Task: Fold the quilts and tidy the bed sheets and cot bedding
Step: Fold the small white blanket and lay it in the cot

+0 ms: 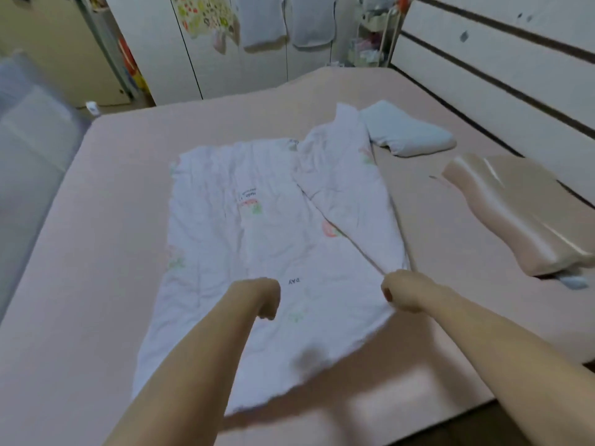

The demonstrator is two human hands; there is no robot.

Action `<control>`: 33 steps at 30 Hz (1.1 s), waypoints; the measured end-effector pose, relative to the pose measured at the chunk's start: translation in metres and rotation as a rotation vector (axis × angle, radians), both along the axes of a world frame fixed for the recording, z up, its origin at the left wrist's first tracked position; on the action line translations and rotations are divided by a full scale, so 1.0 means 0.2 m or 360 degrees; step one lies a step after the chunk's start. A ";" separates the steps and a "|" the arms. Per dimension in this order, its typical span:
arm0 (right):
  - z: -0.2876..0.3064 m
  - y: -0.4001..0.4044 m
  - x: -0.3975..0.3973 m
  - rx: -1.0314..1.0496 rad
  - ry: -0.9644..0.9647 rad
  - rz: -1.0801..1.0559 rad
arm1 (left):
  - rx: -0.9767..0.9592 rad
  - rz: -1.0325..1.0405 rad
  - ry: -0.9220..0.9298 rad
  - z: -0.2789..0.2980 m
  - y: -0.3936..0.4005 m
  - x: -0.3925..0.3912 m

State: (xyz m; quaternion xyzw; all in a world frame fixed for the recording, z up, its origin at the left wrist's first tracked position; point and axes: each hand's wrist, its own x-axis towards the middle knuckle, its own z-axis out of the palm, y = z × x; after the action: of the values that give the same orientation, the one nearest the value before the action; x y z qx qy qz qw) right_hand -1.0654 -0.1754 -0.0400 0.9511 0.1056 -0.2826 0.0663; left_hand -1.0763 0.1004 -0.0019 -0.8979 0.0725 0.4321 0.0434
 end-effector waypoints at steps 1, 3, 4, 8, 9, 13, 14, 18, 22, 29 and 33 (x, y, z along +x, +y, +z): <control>0.00 -0.02 -0.01 0.0022 -0.0014 -0.0002 | -0.0047 -0.0007 -0.0158 0.02 -0.04 0.02; 0.05 -0.06 0.00 0.0031 -0.0071 -0.0025 | -0.0185 0.0033 -0.0390 0.08 -0.13 0.07; 0.06 -0.08 0.01 0.0045 -0.0086 -0.0052 | -0.0253 0.0092 -0.0443 0.09 -0.17 0.09; 0.13 -0.24 0.11 0.0154 -0.0166 -0.0209 | -0.0402 0.0266 -0.0499 0.09 -0.35 0.17; 0.13 -0.29 0.16 0.0169 -0.0181 -0.0239 | -0.0409 0.0283 -0.0498 0.07 -0.39 0.21; 0.10 -0.54 0.39 0.0336 -0.0221 -0.0358 | -0.0424 0.0310 -0.0515 0.05 -0.66 0.42; 0.08 -0.63 0.46 0.0382 -0.0241 -0.0396 | -0.0440 0.0314 -0.0531 0.04 -0.77 0.49; -0.02 -1.05 0.77 0.0523 -0.0319 -0.0498 | -0.0585 0.0359 -0.0568 -0.04 -1.27 0.77; -0.19 -1.74 1.06 0.0637 -0.0433 -0.0692 | -0.0712 0.0502 -0.0438 -0.26 -1.98 1.09; -0.51 -2.86 1.37 0.0615 -0.0487 -0.1281 | -0.1001 0.0963 -0.0201 -0.70 -3.13 1.54; -0.77 -3.25 1.43 0.0467 -0.0552 -0.1665 | -0.0981 0.1203 -0.0138 -1.00 -3.58 1.66</control>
State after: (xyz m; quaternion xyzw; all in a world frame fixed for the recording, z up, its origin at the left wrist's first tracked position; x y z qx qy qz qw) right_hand -0.7787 -0.8252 -0.1935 0.9084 -0.3538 -0.0999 -0.1989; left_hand -0.7452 -0.6165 -0.2017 -0.8496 -0.1360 0.3383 -0.3812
